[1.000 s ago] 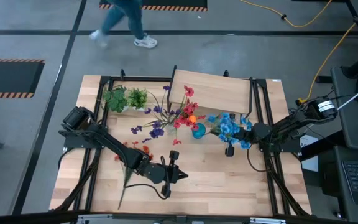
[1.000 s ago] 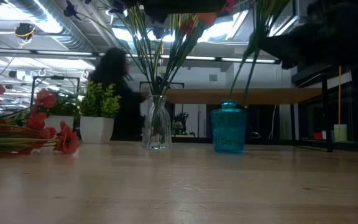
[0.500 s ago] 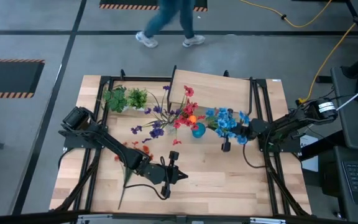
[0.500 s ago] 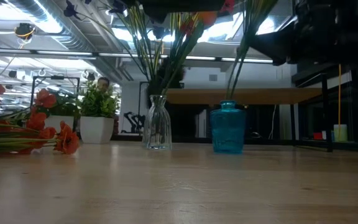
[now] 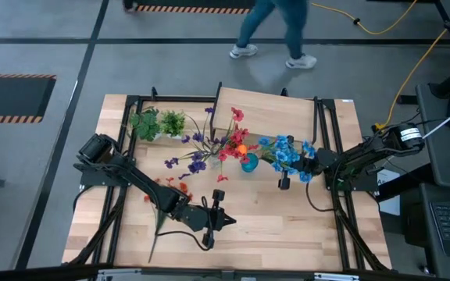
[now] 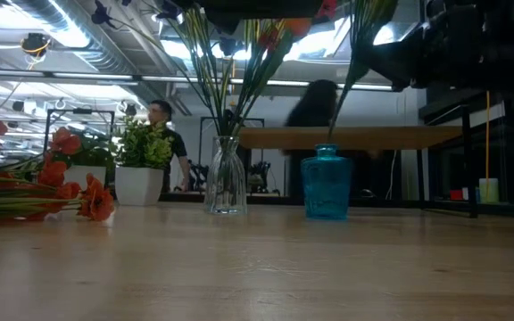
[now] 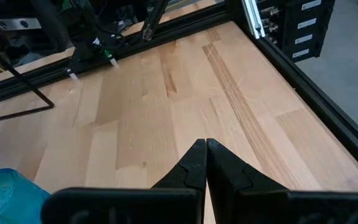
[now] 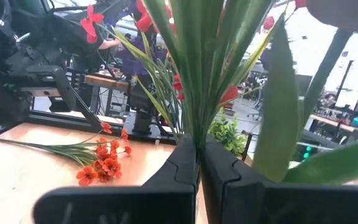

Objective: Pick and place flowers into a vace then onto a shelf
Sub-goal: Put the blue flowers into the blue vase

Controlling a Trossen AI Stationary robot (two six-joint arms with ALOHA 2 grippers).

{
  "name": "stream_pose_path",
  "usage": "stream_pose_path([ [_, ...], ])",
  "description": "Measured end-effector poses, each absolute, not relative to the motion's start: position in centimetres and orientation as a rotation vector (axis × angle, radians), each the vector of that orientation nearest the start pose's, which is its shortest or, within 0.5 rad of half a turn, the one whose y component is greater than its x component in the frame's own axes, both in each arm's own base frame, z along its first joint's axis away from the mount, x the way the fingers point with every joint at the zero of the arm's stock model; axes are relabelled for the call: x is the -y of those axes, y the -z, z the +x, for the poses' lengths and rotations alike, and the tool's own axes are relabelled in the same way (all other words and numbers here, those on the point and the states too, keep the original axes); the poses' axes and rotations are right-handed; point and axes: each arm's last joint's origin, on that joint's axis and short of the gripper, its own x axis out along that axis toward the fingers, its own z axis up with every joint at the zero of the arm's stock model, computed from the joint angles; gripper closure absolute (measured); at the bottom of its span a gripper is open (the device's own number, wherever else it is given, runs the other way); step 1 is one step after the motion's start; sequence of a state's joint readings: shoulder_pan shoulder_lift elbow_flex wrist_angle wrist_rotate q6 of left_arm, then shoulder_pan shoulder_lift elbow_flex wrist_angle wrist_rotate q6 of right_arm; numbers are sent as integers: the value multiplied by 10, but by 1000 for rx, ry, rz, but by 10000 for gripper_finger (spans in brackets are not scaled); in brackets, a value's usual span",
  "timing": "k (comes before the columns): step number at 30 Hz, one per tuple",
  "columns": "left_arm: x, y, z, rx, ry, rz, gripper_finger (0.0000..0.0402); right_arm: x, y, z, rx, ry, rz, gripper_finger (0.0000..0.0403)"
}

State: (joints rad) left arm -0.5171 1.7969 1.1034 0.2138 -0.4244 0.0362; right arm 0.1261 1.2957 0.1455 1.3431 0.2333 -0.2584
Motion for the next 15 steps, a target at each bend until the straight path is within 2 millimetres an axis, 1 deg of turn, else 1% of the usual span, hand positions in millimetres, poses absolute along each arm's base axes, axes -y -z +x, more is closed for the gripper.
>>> stream_pose_path([
  [10,182,-207,344,-427,99,255,396,-18,-175,197,156,130,-242,401],
  [15,182,-207,344,-427,99,255,396,-14,-173,198,131,151,-249,401],
])
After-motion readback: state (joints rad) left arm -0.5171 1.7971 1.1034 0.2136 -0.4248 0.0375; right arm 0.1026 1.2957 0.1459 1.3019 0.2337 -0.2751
